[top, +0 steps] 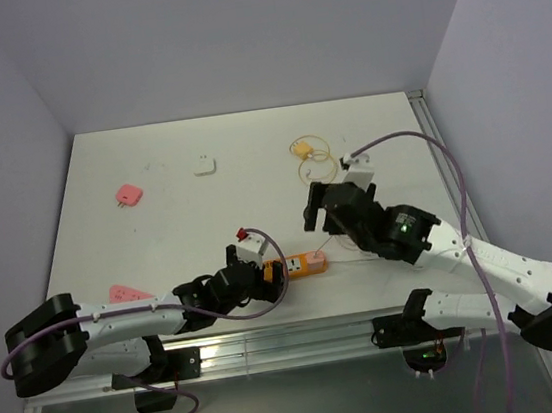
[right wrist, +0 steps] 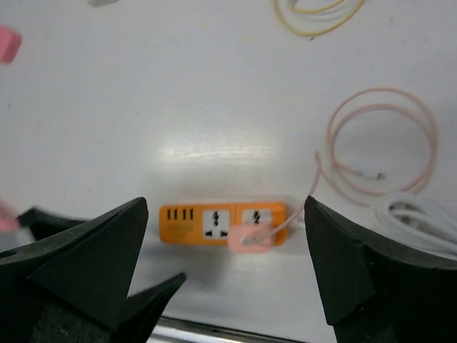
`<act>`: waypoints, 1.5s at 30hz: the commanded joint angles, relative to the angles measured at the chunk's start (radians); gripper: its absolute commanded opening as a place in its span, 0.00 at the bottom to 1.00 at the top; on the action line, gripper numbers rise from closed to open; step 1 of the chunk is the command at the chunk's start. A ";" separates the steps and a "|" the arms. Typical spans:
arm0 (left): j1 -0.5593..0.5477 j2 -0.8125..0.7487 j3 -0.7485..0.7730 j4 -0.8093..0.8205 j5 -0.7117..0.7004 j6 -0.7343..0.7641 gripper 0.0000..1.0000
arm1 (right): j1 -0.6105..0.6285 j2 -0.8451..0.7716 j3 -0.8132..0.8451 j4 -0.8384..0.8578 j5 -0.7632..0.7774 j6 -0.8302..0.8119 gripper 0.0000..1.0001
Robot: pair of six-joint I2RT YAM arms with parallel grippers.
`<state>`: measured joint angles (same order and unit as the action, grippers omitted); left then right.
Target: Insert the plug
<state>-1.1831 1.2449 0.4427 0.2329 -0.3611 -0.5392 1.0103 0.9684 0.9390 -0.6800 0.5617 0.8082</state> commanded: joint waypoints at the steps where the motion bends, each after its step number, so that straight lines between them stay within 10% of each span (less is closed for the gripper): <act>1: 0.000 -0.087 -0.010 -0.035 0.027 -0.014 1.00 | -0.168 0.064 0.108 0.080 -0.091 -0.162 0.96; 11: 0.000 -0.393 -0.061 -0.155 -0.021 -0.045 0.99 | -0.512 0.640 0.492 0.189 -0.252 -0.360 0.83; 19: 0.000 -0.498 -0.053 -0.188 -0.010 -0.036 0.99 | -0.598 1.070 0.967 0.139 -0.284 -0.595 0.38; 29: 0.000 -0.492 -0.062 -0.144 0.013 -0.025 1.00 | -0.693 1.337 1.224 0.034 -0.427 -0.757 0.69; 45: 0.000 -0.472 -0.056 -0.144 0.011 -0.016 0.99 | -0.697 1.480 1.294 -0.055 -0.574 -0.773 0.64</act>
<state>-1.1831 0.7876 0.3817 0.0628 -0.3553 -0.5625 0.3092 2.4447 2.1784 -0.6998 0.0025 0.0353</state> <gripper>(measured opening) 0.994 0.643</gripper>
